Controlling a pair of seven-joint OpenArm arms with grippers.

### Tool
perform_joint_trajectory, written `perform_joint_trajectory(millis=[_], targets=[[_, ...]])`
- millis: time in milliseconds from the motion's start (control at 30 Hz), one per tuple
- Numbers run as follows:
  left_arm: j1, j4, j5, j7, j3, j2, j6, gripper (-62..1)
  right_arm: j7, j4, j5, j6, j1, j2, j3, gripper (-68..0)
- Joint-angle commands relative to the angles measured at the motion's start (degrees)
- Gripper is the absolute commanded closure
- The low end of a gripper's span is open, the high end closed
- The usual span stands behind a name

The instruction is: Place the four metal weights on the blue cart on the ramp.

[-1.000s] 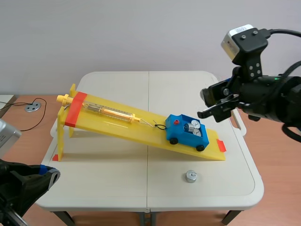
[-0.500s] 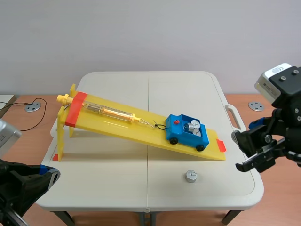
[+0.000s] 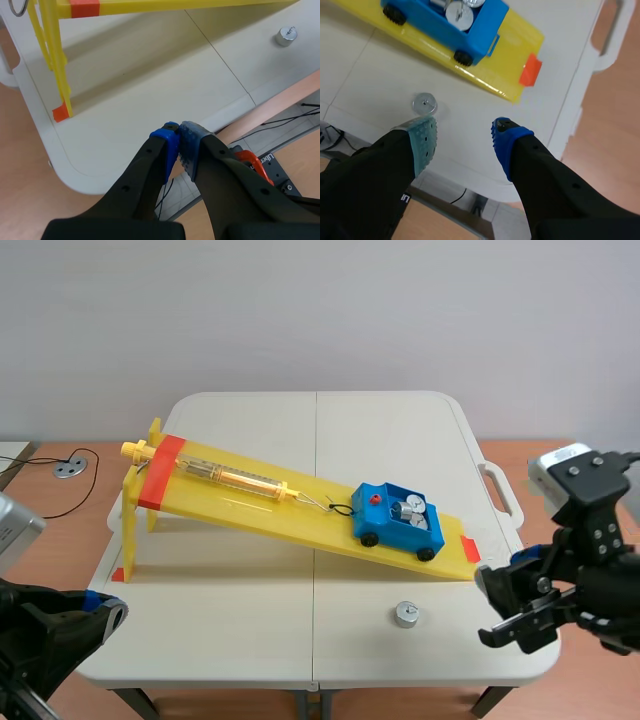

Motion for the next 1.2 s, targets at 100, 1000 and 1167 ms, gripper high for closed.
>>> perform_joint_trajectory(millis=[100, 1000, 1167], targets=[[-1.14, 4.15, -4.28, -5.11, -0.9, 0.31, -1.03, -4.0, 10.36, -2.29, -3.06, 0.07, 8.09, -1.33, -3.74, -26.5], [-1.14, 4.15, -4.28, -5.11, -0.9, 0.33, -1.03, -4.0, 16.65, -22.47, -11.15, -1.95, 21.29, -7.02, -13.94, -24.7], [-1.14, 4.15, -4.28, -5.11, -0.9, 0.33, -1.03, -4.0, 16.41, -23.21, -11.13, -1.95, 21.42, -7.02, -14.32, -24.4]])
